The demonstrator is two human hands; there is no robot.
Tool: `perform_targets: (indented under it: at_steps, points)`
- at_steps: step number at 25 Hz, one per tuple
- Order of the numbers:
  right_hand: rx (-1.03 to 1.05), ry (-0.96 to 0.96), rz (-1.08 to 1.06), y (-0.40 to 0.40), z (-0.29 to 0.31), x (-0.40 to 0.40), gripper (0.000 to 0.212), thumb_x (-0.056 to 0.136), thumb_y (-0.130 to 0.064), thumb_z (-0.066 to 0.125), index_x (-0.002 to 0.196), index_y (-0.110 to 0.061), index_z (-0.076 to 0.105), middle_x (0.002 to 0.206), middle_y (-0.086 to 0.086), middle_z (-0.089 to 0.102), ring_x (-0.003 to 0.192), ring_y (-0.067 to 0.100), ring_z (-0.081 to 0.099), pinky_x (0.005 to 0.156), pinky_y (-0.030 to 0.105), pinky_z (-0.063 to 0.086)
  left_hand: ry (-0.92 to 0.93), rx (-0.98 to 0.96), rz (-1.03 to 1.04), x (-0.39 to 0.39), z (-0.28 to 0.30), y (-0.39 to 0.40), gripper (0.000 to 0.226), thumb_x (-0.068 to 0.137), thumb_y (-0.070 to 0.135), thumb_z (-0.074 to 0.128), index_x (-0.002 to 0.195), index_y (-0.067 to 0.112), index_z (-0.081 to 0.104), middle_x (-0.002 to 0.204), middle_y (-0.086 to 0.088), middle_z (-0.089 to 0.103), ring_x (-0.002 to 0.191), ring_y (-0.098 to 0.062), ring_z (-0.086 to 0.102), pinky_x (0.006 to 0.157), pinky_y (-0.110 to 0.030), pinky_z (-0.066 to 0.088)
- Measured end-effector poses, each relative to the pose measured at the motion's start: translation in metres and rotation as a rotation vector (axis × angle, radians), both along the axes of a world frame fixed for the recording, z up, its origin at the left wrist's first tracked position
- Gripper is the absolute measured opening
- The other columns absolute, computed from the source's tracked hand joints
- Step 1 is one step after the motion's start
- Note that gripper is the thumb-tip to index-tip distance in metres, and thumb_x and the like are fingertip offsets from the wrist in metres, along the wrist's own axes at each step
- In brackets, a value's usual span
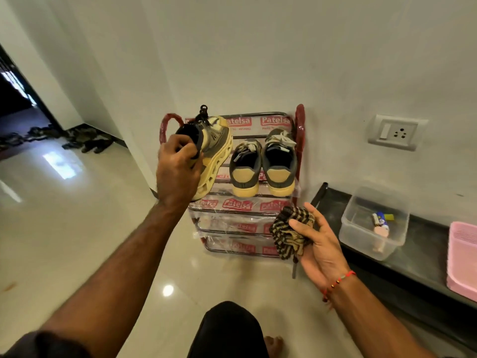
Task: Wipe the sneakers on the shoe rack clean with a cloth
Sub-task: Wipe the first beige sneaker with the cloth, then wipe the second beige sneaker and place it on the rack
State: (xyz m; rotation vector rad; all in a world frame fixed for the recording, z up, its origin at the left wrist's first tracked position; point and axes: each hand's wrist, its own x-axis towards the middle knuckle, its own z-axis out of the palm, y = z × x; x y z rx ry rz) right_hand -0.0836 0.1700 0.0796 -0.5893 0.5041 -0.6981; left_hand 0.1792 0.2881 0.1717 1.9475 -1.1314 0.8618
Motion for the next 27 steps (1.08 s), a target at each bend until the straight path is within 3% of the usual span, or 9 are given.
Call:
perform_targets:
  at_steps: [7, 11, 16, 18, 20, 23, 27]
  points:
    - [-0.03, 0.065, 0.005, -0.016, -0.014, 0.022, 0.064, 0.071, 0.006, 0.071, 0.131, -0.015, 0.06, 0.121, 0.016, 0.07, 0.112, 0.037, 0.068, 0.087, 0.048, 0.06, -0.047, 0.141, 0.187, 0.05, -0.042, -0.08, 0.007, 0.091, 0.012, 0.066, 0.095, 0.008, 0.071, 0.115, -0.006, 0.064, 0.097, -0.033, 0.056, 0.055, -0.041, 0.054]
    - [-0.035, 0.077, -0.017, -0.028, -0.023, 0.034, 0.06, 0.076, 0.006, 0.07, 0.131, -0.015, 0.06, 0.121, 0.015, 0.071, 0.112, 0.036, 0.068, 0.088, 0.05, 0.059, -0.001, 0.313, 0.258, 0.072, -0.079, -0.104, 0.015, 0.092, 0.021, 0.071, 0.105, 0.014, 0.068, 0.12, -0.006, 0.058, 0.102, -0.034, 0.053, 0.056, -0.043, 0.056]
    - [-0.012, 0.069, -0.016, -0.026, -0.028, 0.049, 0.059, 0.079, 0.007, 0.069, 0.132, -0.015, 0.059, 0.121, 0.015, 0.071, 0.114, 0.037, 0.067, 0.097, 0.06, 0.052, 0.204, 0.41, 0.165, 0.078, -0.097, -0.103, 0.043, 0.095, 0.043, 0.064, 0.126, 0.018, 0.049, 0.144, -0.012, 0.035, 0.126, -0.036, 0.042, 0.085, -0.049, 0.059]
    - [0.001, 0.065, -0.02, -0.022, -0.03, 0.055, 0.058, 0.08, 0.009, 0.068, 0.133, -0.014, 0.058, 0.122, 0.016, 0.07, 0.115, 0.037, 0.066, 0.101, 0.062, 0.048, 0.225, 0.374, 0.031, 0.077, -0.091, -0.092, 0.051, 0.097, 0.047, 0.056, 0.136, 0.017, 0.042, 0.154, -0.014, 0.029, 0.139, -0.037, 0.035, 0.102, -0.05, 0.049]
    - [0.009, 0.068, -0.016, -0.015, -0.03, 0.06, 0.057, 0.08, 0.01, 0.067, 0.132, -0.014, 0.059, 0.122, 0.016, 0.07, 0.116, 0.037, 0.066, 0.101, 0.062, 0.048, 0.147, 0.38, 0.005, 0.09, -0.075, -0.07, 0.05, 0.102, 0.051, 0.041, 0.137, 0.016, 0.045, 0.149, -0.013, 0.042, 0.142, -0.032, 0.032, 0.114, -0.048, 0.035]
    - [-0.001, 0.083, -0.013, -0.011, -0.031, 0.063, 0.057, 0.079, 0.009, 0.068, 0.13, -0.016, 0.06, 0.12, 0.014, 0.071, 0.114, 0.035, 0.067, 0.099, 0.061, 0.05, 0.161, 0.568, 0.172, 0.134, -0.046, -0.036, 0.055, 0.105, 0.055, 0.025, 0.128, 0.019, 0.058, 0.135, -0.012, 0.059, 0.136, -0.031, 0.037, 0.115, -0.048, 0.029]
    - [-0.017, 0.11, 0.003, -0.006, -0.036, 0.065, 0.062, 0.072, 0.004, 0.072, 0.129, -0.017, 0.06, 0.119, 0.014, 0.072, 0.112, 0.035, 0.068, 0.1, 0.064, 0.048, 0.38, 0.971, 0.315, 0.172, -0.038, -0.023, 0.052, 0.103, 0.061, 0.031, 0.124, 0.024, 0.061, 0.132, -0.015, 0.059, 0.134, -0.037, 0.036, 0.116, -0.052, 0.022]
